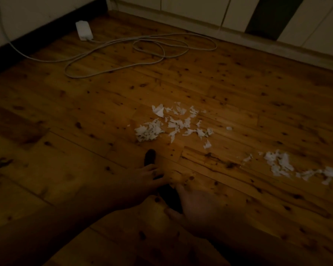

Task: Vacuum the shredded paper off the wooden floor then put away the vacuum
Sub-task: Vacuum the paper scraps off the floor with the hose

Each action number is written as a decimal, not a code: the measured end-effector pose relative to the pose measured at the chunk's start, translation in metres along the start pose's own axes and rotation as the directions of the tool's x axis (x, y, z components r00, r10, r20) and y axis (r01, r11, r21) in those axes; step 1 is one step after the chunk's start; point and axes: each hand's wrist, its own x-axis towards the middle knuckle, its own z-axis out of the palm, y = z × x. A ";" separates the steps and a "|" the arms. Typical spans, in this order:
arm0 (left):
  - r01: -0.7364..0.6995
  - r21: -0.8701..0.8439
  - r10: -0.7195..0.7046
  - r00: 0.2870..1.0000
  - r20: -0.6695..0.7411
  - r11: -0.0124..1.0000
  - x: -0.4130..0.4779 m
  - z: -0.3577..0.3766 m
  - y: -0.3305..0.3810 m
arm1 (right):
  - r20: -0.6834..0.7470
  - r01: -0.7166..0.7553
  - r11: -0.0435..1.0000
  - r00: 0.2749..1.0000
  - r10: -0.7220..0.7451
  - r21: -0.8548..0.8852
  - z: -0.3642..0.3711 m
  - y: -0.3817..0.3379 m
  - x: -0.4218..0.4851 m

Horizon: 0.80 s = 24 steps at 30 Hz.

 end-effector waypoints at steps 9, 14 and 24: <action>0.072 -0.002 -0.072 0.997 -0.011 0.997 -0.007 0.014 -0.017 | -0.059 0.055 0.996 0.997 -0.059 -0.077 -0.003 -0.010 0.012; 0.099 0.011 -0.099 0.995 -0.019 0.995 -0.015 0.018 -0.026 | -0.086 0.071 0.993 0.993 -0.079 -0.091 0.002 -0.015 0.020; 0.086 -0.045 -0.088 0.995 -0.046 0.995 -0.018 0.018 -0.033 | -0.087 0.067 0.991 0.993 -0.078 -0.115 -0.001 -0.019 0.027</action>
